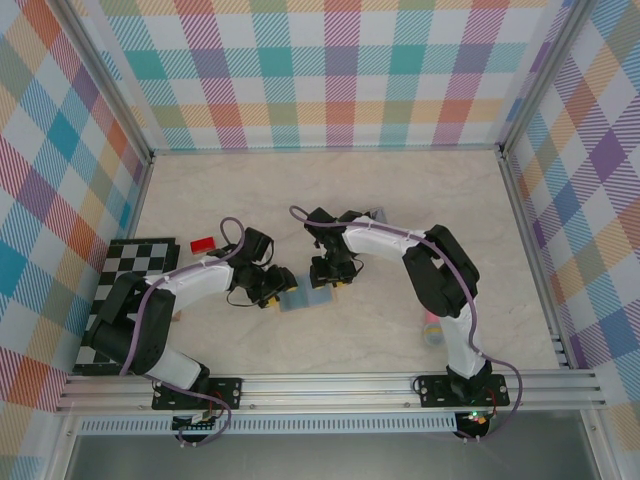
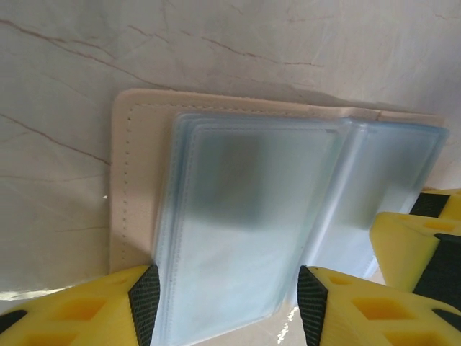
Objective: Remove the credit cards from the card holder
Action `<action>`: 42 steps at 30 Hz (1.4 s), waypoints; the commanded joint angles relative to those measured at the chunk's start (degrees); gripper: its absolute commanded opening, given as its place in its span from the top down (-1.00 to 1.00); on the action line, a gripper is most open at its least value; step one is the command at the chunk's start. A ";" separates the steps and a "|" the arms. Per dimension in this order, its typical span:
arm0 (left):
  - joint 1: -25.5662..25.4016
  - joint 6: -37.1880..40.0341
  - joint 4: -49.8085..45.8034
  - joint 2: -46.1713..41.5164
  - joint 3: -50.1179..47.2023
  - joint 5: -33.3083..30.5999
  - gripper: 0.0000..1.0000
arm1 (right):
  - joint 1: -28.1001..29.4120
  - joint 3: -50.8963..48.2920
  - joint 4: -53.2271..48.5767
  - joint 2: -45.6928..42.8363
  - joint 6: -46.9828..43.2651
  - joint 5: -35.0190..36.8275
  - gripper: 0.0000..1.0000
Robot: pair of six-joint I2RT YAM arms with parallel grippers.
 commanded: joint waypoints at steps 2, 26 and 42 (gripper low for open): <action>-0.37 1.68 -2.23 0.00 1.22 -1.69 -0.12 | 0.06 -0.26 -1.01 1.37 0.95 -0.55 0.03; -0.52 3.38 -0.76 -3.15 1.02 0.35 0.38 | 0.08 -0.04 -1.33 1.21 0.78 -0.58 0.04; -0.54 4.00 -1.89 1.12 1.33 -1.88 0.23 | 0.04 -0.52 -0.98 1.21 0.78 -0.88 0.04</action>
